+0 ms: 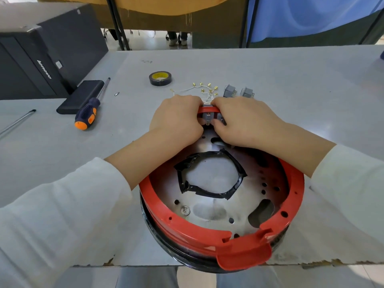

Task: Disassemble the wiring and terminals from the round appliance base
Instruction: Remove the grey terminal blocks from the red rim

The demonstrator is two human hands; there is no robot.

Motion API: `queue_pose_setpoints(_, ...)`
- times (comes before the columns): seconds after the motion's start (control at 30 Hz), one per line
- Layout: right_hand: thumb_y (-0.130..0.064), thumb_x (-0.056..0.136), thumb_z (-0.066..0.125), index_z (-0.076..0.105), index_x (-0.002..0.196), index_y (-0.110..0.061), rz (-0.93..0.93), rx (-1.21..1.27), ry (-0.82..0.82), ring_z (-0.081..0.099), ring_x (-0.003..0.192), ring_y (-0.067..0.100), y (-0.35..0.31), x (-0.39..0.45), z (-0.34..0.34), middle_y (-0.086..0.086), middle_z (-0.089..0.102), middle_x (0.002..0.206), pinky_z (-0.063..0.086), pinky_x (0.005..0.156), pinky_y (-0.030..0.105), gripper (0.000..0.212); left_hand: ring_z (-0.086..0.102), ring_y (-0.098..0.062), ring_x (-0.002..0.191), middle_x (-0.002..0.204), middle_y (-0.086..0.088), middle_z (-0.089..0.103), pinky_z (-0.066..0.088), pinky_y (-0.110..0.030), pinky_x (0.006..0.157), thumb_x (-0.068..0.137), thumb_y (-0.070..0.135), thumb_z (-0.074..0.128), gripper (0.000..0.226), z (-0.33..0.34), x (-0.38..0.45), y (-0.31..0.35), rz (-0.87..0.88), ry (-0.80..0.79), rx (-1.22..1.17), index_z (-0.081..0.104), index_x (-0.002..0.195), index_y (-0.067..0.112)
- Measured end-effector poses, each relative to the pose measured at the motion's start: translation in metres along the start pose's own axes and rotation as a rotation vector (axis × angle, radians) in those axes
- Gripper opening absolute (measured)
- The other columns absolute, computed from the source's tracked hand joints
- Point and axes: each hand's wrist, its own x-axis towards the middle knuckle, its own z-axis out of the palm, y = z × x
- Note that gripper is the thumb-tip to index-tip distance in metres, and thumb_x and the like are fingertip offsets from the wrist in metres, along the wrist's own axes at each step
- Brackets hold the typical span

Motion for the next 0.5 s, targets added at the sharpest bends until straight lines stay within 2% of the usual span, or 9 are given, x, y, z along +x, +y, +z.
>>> queue_pose_setpoints(0.07,-0.03,0.088,0.045,0.047,0.096,-0.017,0.011,0.004,-0.006,0.043,0.075,0.025,-0.0012,0.0013,0.0,-0.001,0.046,0.079,0.026,0.056,0.032,0.015,0.048,-0.031,0.076,0.092,-0.01,0.063,0.032,-0.031,0.061,0.078,0.016,0.055,0.02,-0.0005,-0.0003,0.0012,-0.011,-0.001,0.006,0.06,0.097,0.019)
queue_pose_setpoints(0.23,-0.026,0.088,0.044,0.04,0.09,-0.016,0.035,0.009,-0.017,0.041,0.071,0.027,-0.0041,0.0052,-0.0017,0.001,0.042,0.073,0.026,0.054,0.033,0.012,0.055,-0.036,0.087,0.098,-0.013,0.062,0.032,-0.033,0.061,0.076,0.009,0.05,0.034,-0.0007,0.0014,0.0039,-0.025,-0.011,0.047,0.06,0.107,0.019)
queue_pose_setpoints(0.4,-0.03,0.09,0.044,0.048,0.101,-0.014,0.01,0.054,-0.008,0.047,0.074,0.027,-0.0002,0.0028,-0.0017,0.004,0.056,0.083,0.032,0.058,0.034,0.02,0.057,-0.032,0.091,0.101,-0.008,0.065,0.038,-0.03,0.065,0.084,0.012,0.053,0.032,0.0005,0.0019,-0.0029,-0.025,-0.023,-0.09,0.061,0.112,0.025)
queue_pose_setpoints(0.5,-0.031,0.09,0.044,0.049,0.105,-0.014,0.032,0.075,0.018,0.05,0.076,0.028,-0.0013,0.0024,-0.0007,0.003,0.056,0.082,0.033,0.058,0.034,0.023,0.052,-0.031,0.082,0.1,-0.009,0.063,0.038,-0.031,0.062,0.085,0.011,0.05,0.032,0.0029,0.0016,-0.0042,-0.027,0.0,-0.092,0.058,0.113,0.025)
